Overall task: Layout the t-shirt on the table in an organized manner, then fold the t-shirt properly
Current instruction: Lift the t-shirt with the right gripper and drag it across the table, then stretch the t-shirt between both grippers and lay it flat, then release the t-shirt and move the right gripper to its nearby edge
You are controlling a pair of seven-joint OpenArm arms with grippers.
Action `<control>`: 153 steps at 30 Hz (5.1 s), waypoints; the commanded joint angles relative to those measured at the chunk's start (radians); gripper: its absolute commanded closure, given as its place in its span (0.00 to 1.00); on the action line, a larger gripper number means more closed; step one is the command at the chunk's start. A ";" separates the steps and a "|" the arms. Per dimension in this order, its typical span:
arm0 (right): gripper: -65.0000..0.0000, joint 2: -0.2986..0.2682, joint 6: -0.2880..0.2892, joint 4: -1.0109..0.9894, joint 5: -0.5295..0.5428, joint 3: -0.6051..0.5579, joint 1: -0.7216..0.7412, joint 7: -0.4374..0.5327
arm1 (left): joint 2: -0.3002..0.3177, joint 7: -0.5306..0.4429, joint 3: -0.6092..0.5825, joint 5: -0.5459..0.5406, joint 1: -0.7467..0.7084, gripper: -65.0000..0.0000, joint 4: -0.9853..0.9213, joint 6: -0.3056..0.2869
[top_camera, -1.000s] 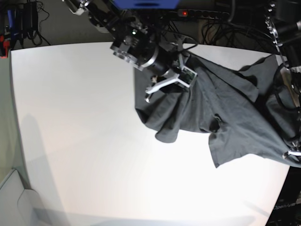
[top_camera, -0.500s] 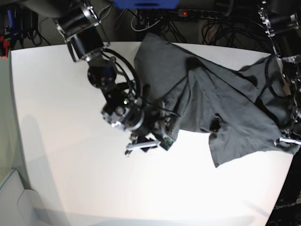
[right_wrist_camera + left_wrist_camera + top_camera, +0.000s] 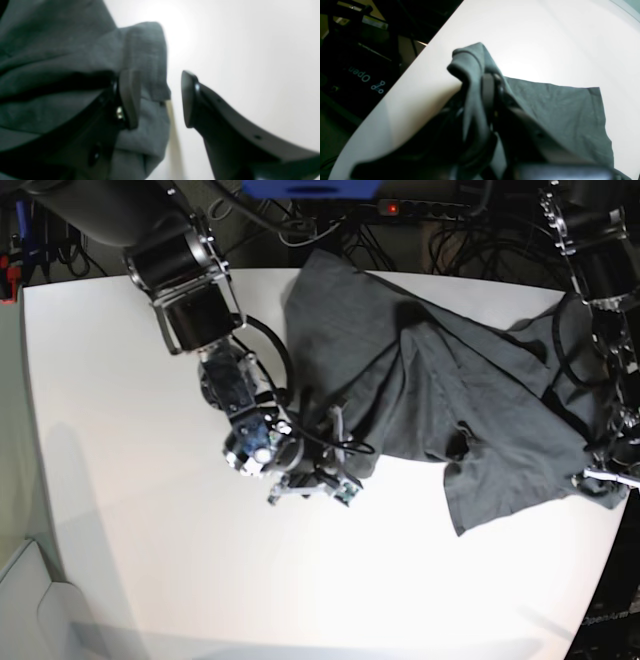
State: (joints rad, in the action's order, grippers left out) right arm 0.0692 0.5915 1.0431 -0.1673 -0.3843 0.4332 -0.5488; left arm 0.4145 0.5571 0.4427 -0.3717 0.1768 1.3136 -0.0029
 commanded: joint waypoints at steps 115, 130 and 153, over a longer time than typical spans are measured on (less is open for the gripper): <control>1.00 -0.329 -0.043 0.492 0.005 0.313 -0.612 0.126 | -0.084 0.188 -0.025 0.073 -0.452 1.00 0.295 -0.009; 1.00 -0.335 0.020 0.923 0.005 0.308 -0.638 0.000 | -0.047 0.232 0.034 0.073 -0.489 1.00 0.584 -0.009; 0.61 -0.205 0.021 0.842 0.007 0.152 -0.563 -0.106 | -0.042 0.232 0.081 0.073 -0.514 0.50 0.616 -0.010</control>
State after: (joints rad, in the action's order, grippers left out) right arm -0.1356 0.6170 1.8694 -0.1703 -0.2337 -0.1417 -0.6724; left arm 0.3550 0.8085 0.5156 -0.2996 -0.3424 1.9114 -0.0189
